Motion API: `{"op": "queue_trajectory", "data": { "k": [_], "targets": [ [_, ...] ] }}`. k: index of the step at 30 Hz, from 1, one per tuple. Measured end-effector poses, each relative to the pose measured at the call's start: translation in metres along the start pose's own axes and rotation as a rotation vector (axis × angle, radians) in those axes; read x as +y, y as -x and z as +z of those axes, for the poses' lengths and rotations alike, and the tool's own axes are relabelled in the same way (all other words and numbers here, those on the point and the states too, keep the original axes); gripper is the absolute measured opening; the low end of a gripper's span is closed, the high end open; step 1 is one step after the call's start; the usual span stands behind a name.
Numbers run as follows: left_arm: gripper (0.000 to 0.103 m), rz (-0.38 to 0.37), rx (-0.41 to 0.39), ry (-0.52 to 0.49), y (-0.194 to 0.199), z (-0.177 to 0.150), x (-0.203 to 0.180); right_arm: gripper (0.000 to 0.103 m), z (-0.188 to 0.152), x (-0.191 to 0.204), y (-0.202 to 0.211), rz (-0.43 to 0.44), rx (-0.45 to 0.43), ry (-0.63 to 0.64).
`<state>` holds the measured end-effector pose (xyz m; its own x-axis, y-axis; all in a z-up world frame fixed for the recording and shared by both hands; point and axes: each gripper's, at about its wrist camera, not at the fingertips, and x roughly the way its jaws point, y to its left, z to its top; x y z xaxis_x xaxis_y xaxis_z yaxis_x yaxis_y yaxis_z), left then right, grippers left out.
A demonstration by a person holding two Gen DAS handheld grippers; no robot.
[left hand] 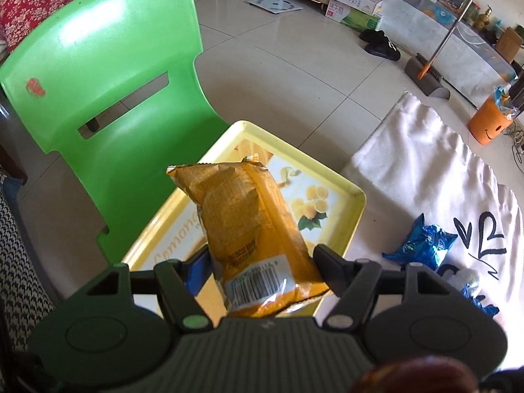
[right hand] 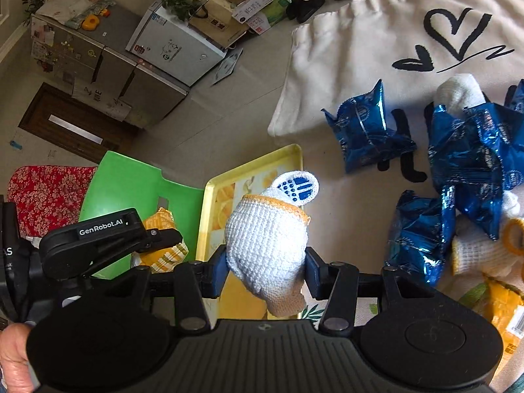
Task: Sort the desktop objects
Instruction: 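Carry glove over yellow tray and open right tool while left tool drops packet there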
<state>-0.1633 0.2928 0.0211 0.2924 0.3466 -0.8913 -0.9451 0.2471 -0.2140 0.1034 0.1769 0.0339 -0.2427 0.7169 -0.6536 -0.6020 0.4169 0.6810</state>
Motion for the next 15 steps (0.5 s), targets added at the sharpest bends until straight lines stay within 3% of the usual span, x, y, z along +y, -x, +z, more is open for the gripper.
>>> {"op": "queue_trajectory", "data": {
  "k": [6, 15],
  "targets": [
    [0.068, 0.042, -0.02, 0.071, -0.008, 0.01, 0.022, 0.048, -0.015, 0.023, -0.037, 0.023, 0.085, 0.036],
    [0.068, 0.052, 0.026, 0.126, -0.023, 0.015, 0.037, 0.049, -0.03, 0.041, -0.082, 0.019, 0.175, 0.092]
  ]
}}
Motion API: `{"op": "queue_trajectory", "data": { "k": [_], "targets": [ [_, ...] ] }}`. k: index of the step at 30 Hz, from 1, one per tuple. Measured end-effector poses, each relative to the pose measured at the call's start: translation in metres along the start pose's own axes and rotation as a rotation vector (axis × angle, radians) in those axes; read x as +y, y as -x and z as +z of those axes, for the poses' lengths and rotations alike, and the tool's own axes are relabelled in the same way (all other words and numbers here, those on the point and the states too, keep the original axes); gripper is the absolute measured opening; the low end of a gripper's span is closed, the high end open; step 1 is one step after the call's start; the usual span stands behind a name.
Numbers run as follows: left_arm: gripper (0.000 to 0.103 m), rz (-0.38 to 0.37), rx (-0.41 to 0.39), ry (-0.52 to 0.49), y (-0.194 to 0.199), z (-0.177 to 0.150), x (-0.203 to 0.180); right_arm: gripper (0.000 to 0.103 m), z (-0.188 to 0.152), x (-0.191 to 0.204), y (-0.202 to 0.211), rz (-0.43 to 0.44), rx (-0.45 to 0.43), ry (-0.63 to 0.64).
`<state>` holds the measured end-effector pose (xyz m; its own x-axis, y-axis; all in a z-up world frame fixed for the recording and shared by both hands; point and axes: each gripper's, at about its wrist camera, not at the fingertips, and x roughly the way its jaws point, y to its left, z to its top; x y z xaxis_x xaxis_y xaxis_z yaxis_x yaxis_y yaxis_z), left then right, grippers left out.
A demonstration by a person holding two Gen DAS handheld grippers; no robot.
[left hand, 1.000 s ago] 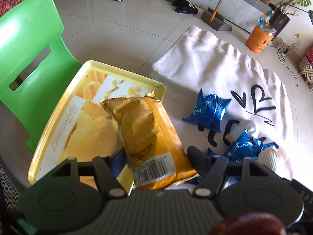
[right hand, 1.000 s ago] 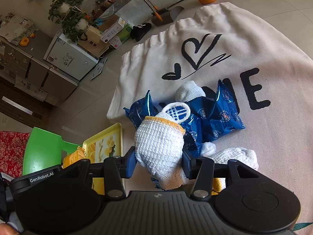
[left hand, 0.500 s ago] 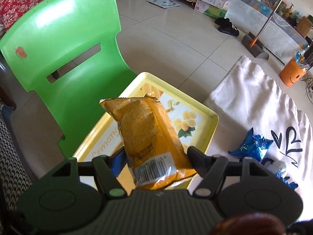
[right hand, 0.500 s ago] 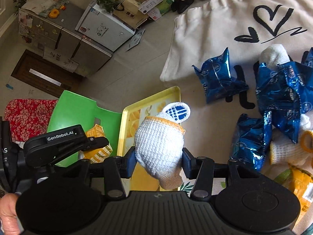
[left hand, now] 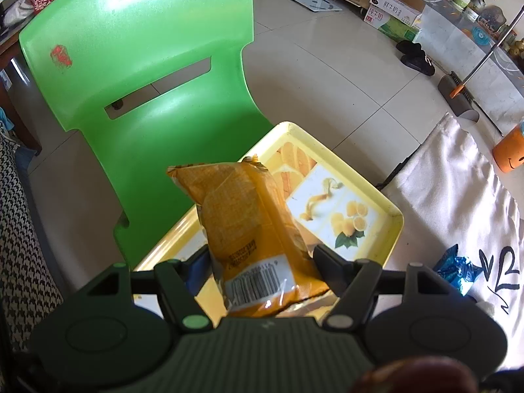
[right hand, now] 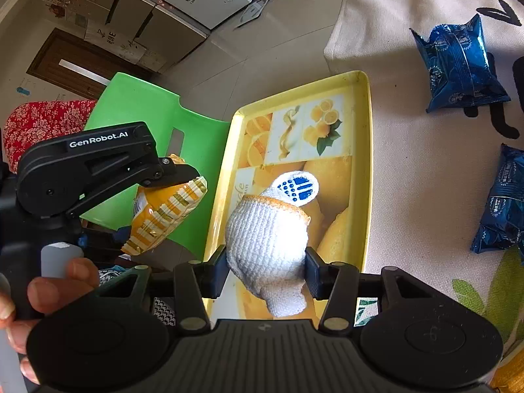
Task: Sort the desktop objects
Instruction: 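Carry glove over yellow tray and open right tool while left tool drops packet there, then withdraw both open tools from the tray back over the rug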
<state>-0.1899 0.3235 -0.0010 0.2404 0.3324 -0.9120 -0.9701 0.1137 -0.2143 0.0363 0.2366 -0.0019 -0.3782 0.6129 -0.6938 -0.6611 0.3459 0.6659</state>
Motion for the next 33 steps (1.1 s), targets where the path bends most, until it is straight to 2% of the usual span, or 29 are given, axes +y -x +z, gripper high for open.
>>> {"op": "queue_trajectory", "data": {
  "k": [5, 7, 9, 11, 18, 20, 21, 26, 33],
  "targets": [
    [0.069, 0.03, 0.025, 0.055, -0.008, 0.002, 0.008, 0.054, -0.001, 0.0, -0.009, -0.01, 0.016, -0.011],
    [0.079, 0.051, -0.003, 0.066, -0.006, 0.003, 0.009, 0.066, 0.0, 0.0, -0.007, 0.025, 0.016, -0.012],
    [0.086, 0.084, -0.042, 0.064, -0.001, 0.003, 0.008, 0.069, 0.001, 0.001, -0.002, 0.054, 0.008, -0.02],
    [0.086, 0.097, -0.057, 0.06, 0.0, 0.003, 0.007, 0.07, 0.002, 0.003, 0.005, 0.067, -0.006, -0.006],
    [0.087, 0.068, -0.014, 0.055, -0.006, -0.002, -0.002, 0.07, 0.005, -0.003, 0.02, 0.013, -0.027, -0.004],
    [0.09, 0.063, -0.017, 0.041, -0.005, -0.004, -0.005, 0.07, 0.006, -0.005, 0.027, 0.004, -0.036, -0.004],
    [0.095, 0.061, -0.022, 0.036, -0.005, -0.005, -0.007, 0.07, 0.007, -0.006, 0.029, 0.001, -0.041, -0.006],
    [0.096, 0.052, -0.04, 0.005, -0.001, -0.01, -0.016, 0.07, 0.009, -0.011, 0.041, -0.016, -0.058, -0.014],
    [0.097, 0.021, -0.013, -0.04, -0.005, -0.018, -0.031, 0.07, 0.008, -0.009, 0.057, -0.136, -0.086, 0.082]
  ]
}}
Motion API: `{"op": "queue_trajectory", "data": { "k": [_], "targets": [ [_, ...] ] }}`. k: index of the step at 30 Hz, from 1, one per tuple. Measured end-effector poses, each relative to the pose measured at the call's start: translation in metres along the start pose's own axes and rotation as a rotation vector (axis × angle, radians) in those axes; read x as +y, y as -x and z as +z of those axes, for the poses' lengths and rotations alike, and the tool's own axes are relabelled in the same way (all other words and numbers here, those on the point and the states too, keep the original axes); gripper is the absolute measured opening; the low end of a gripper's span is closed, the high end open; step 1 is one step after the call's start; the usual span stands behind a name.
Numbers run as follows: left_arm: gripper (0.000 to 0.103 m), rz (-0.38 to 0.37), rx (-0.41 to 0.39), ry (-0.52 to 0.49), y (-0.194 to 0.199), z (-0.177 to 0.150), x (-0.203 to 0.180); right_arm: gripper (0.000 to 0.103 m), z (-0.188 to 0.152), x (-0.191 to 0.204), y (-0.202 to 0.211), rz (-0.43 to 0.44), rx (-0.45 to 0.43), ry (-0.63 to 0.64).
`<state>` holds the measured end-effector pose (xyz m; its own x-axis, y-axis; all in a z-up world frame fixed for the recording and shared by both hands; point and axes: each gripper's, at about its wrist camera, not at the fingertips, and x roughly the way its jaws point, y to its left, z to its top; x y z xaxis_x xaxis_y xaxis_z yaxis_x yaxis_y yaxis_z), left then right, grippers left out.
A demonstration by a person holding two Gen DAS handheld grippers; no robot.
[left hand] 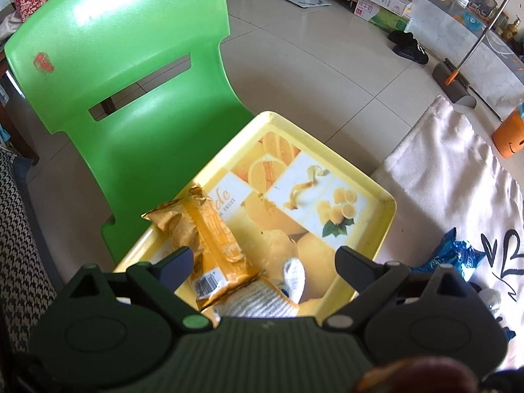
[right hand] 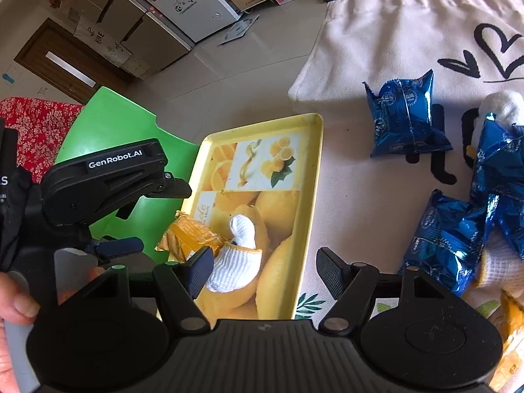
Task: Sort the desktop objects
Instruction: 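Withdraw both open tools from the tray back over the rug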
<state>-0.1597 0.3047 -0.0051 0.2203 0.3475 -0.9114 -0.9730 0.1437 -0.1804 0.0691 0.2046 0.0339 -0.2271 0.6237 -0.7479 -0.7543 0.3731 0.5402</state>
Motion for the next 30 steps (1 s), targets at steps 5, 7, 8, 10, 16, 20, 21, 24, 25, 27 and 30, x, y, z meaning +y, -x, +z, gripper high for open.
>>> {"op": "queue_trajectory", "data": {
  "k": [5, 7, 8, 10, 16, 20, 21, 24, 25, 27, 30],
  "targets": [
    [0.1, -0.024, 0.012, -0.016, 0.001, -0.007, -0.01, 0.07, 0.003, -0.01, 0.022, -0.012, -0.049, -0.003],
    [0.102, -0.062, 0.027, -0.039, 0.001, -0.011, -0.017, 0.07, 0.005, -0.017, 0.031, -0.024, -0.07, -0.016],
    [0.102, -0.072, 0.032, -0.055, 0.0, -0.013, -0.021, 0.07, 0.006, -0.021, 0.036, -0.028, -0.08, -0.022],
    [0.102, -0.076, 0.043, -0.091, -0.001, -0.02, -0.031, 0.07, 0.008, -0.028, 0.046, -0.038, -0.098, -0.033],
    [0.102, -0.163, 0.089, -0.184, 0.001, -0.041, -0.059, 0.07, 0.014, -0.063, 0.085, -0.099, -0.19, -0.126],
    [0.102, -0.183, 0.093, -0.255, 0.004, -0.054, -0.077, 0.07, 0.016, -0.086, 0.108, -0.163, -0.233, -0.154],
    [0.102, -0.185, 0.096, -0.266, 0.004, -0.057, -0.081, 0.07, 0.016, -0.092, 0.112, -0.182, -0.239, -0.168],
    [0.102, -0.206, 0.111, -0.291, 0.004, -0.064, -0.091, 0.07, 0.014, -0.112, 0.125, -0.23, -0.238, -0.237],
    [0.102, -0.214, 0.116, -0.296, 0.003, -0.066, -0.094, 0.07, 0.013, -0.118, 0.127, -0.244, -0.233, -0.254],
    [0.102, -0.223, 0.125, -0.302, 0.003, -0.07, -0.1, 0.07, 0.009, -0.13, 0.131, -0.277, -0.217, -0.287],
    [0.102, -0.225, 0.136, -0.309, 0.001, -0.077, -0.108, 0.07, 0.002, -0.145, 0.133, -0.321, -0.182, -0.32]
  ]
}}
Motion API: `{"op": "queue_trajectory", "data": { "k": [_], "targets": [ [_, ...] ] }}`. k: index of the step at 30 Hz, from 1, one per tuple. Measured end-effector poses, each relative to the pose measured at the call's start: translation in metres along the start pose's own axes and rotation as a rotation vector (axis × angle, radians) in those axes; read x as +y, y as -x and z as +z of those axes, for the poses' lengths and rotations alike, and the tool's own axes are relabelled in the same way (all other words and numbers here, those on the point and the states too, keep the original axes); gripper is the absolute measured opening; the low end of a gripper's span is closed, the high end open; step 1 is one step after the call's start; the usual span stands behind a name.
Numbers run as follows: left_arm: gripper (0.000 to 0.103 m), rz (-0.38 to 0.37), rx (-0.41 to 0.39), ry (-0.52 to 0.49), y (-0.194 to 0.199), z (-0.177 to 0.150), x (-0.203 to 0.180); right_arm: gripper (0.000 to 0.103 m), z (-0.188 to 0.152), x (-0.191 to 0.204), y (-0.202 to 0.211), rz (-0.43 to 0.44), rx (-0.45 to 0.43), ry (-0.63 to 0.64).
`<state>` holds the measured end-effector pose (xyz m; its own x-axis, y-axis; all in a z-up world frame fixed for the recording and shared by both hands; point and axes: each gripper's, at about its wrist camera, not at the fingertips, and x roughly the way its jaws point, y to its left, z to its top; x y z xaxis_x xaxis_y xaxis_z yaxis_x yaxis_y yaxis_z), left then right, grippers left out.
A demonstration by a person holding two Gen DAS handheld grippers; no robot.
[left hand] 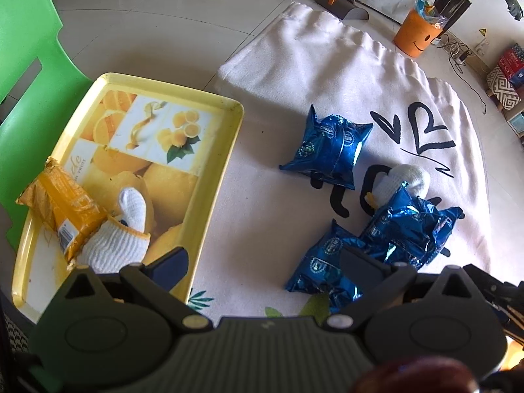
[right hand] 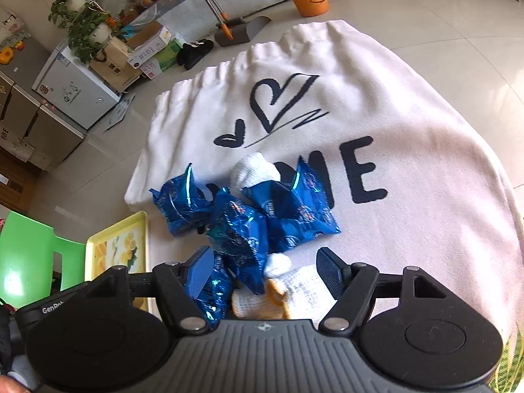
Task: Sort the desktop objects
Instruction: 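Withdraw both open tools from the tray back over the rug, then grasp white glove with yellow cuff in right tool while left tool grasps blue packet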
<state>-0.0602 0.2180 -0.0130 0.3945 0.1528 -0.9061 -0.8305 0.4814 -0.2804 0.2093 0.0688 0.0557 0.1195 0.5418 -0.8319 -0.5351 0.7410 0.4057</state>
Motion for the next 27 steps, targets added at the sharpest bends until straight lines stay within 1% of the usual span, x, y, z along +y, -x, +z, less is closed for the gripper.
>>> {"op": "queue_trajectory", "data": {
  "k": [3, 7, 9, 11, 13, 20, 24, 27],
  "targets": [
    [0.102, -0.007, 0.019, -0.009, -0.006, -0.003, -0.01, 0.07, -0.004, -0.01, -0.005, -0.045, 0.041, -0.011],
    [0.102, -0.018, 0.05, -0.005, -0.016, -0.006, -0.023, 0.07, -0.007, -0.018, -0.006, -0.057, 0.065, -0.021],
    [0.102, -0.024, 0.064, 0.0, -0.019, -0.008, -0.03, 0.07, -0.009, -0.021, -0.007, -0.076, 0.077, -0.02],
    [0.102, -0.035, 0.075, 0.0, -0.022, -0.01, -0.037, 0.07, -0.012, -0.024, -0.012, -0.099, 0.1, -0.021],
    [0.102, -0.036, 0.082, -0.005, -0.025, -0.012, -0.044, 0.07, -0.015, -0.029, -0.017, -0.101, 0.122, -0.033],
    [0.102, -0.02, 0.113, 0.016, -0.043, -0.019, -0.061, 0.07, -0.019, -0.038, -0.027, -0.054, 0.146, -0.088],
    [0.102, 0.017, 0.134, 0.02, -0.058, -0.021, -0.065, 0.07, -0.021, -0.037, -0.034, -0.095, 0.158, -0.071],
    [0.102, 0.043, 0.144, 0.048, -0.065, -0.02, -0.057, 0.07, -0.02, -0.042, -0.038, -0.106, 0.164, -0.085]
  ]
}}
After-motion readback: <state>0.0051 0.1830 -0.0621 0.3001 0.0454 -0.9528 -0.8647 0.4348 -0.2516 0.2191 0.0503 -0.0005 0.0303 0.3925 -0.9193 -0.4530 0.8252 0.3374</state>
